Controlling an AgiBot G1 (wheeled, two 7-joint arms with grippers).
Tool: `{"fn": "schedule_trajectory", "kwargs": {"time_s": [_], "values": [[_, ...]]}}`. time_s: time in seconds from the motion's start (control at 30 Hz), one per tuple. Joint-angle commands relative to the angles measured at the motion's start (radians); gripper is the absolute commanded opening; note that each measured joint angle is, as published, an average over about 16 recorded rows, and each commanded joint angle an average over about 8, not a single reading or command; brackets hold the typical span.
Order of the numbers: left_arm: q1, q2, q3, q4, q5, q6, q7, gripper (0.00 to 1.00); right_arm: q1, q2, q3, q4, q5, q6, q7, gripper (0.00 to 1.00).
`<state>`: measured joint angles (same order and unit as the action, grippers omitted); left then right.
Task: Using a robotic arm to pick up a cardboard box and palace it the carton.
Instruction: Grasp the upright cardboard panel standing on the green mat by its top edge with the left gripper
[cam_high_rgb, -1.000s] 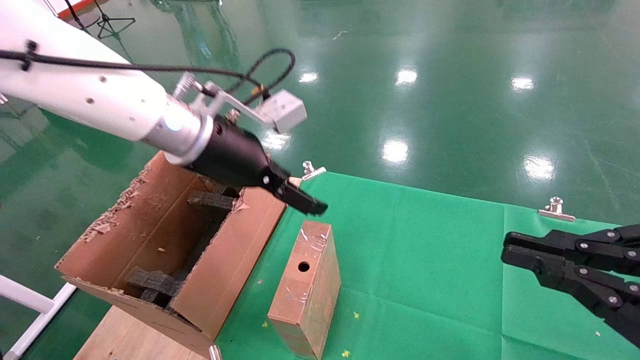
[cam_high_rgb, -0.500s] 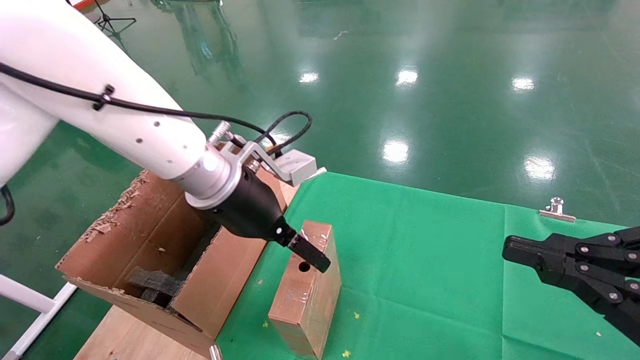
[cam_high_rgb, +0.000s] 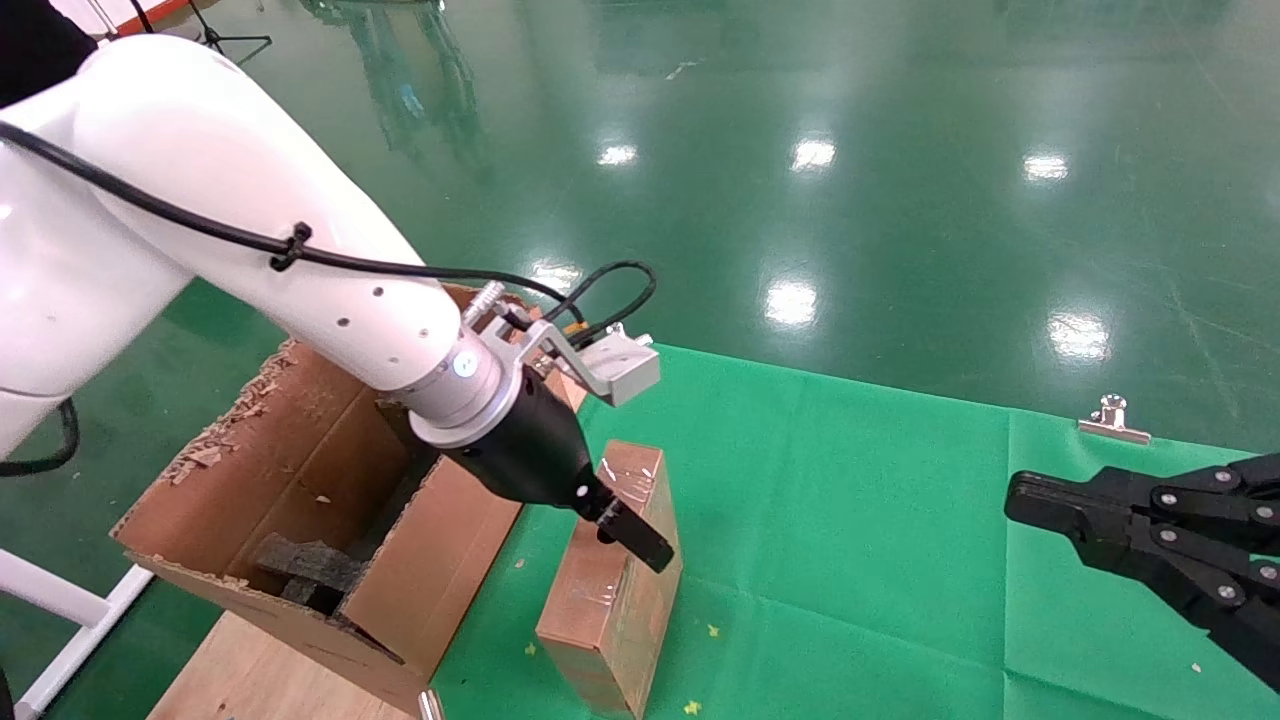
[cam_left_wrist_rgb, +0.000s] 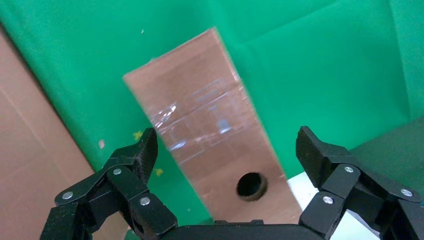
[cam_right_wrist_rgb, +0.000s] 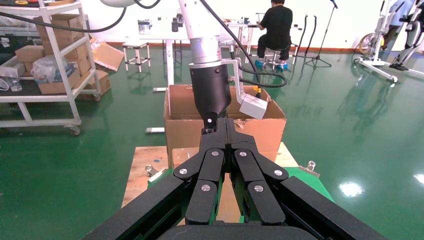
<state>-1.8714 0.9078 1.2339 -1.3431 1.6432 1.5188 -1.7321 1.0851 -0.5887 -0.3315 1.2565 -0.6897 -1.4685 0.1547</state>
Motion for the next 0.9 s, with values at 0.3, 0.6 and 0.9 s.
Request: {"fn": "schedule_trajectory", "kwargs": {"time_s": [0.3,0.6,0.9], "values": [[0.001,0.003,0.005,0.0,0.0,-0.006,0.006,0.24,0.0,0.0,0.0,0.0,0.0,0.0,0.0,1.0],[0.001,0.002,0.002,0.0,0.0,-0.004,0.004,0.0,0.0,0.0,0.0,0.0,0.0,0.0,0.0,1.0],[0.002,0.002,0.0,0.0,0.0,-0.003,0.003,0.0,0.0,0.0,0.0,0.0,0.0,0.0,0.0,1.0]]}}
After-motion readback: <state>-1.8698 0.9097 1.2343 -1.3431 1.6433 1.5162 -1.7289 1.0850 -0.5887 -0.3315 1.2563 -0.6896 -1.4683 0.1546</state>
